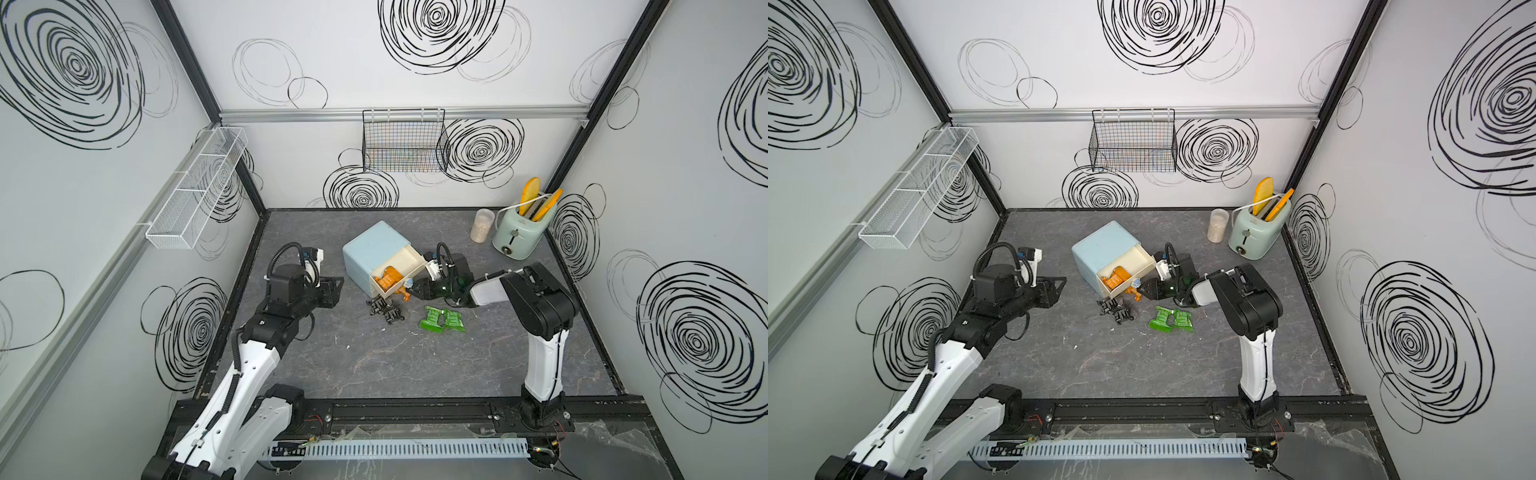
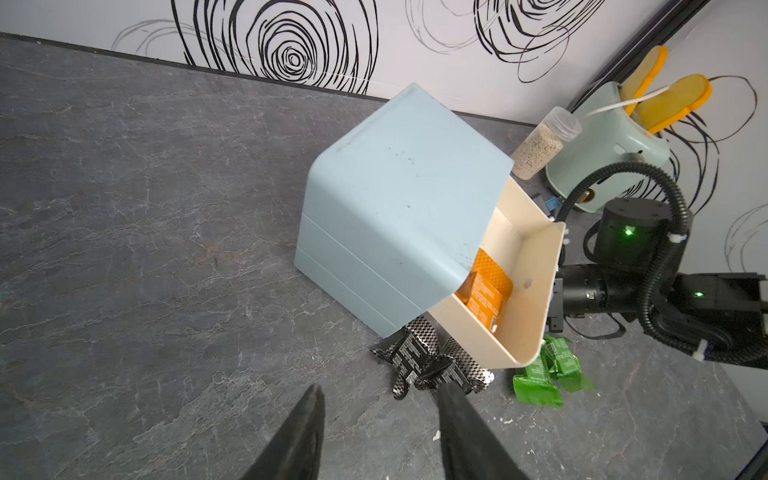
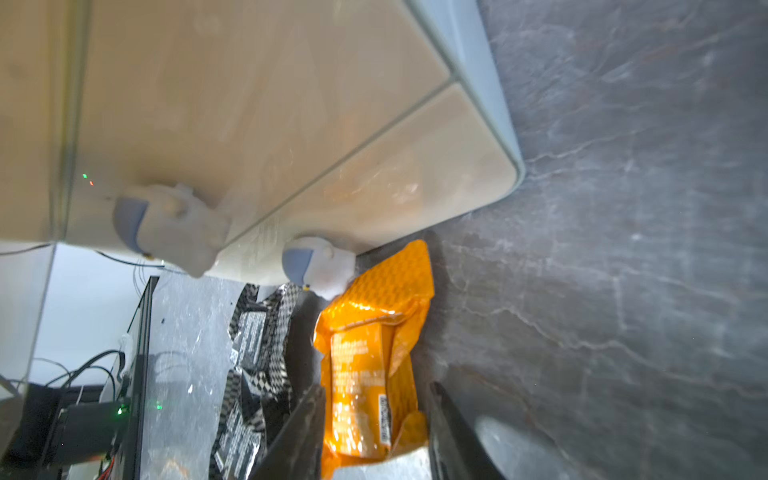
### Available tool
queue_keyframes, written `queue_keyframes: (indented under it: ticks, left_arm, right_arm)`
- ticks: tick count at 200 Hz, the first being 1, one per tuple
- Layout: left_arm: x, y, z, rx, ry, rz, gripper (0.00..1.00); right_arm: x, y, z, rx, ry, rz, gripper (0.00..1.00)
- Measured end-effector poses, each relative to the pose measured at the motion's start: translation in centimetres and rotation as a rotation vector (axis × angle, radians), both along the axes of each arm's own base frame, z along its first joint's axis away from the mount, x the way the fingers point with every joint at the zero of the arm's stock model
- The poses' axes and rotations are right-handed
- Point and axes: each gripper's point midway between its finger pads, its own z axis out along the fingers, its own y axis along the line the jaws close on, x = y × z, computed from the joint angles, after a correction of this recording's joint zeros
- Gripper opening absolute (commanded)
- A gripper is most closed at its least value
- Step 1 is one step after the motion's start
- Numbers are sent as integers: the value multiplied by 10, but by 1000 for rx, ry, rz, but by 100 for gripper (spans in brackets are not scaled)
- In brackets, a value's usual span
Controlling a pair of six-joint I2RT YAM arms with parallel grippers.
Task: Place the cookies into the drawer by color
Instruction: Move the cookie to the center of the board.
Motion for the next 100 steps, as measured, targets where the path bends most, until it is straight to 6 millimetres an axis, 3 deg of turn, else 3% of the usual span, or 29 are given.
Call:
queue_keyframes:
  ticks: [33, 100]
  left_arm:
    - [0, 0, 0, -1, 0, 0, 50]
    - [0, -1, 1, -2, -2, -2, 50]
  right_arm:
    - [-6, -2, -4, -1, 6, 9, 31]
    - [-7, -5, -1, -3, 3, -10, 8]
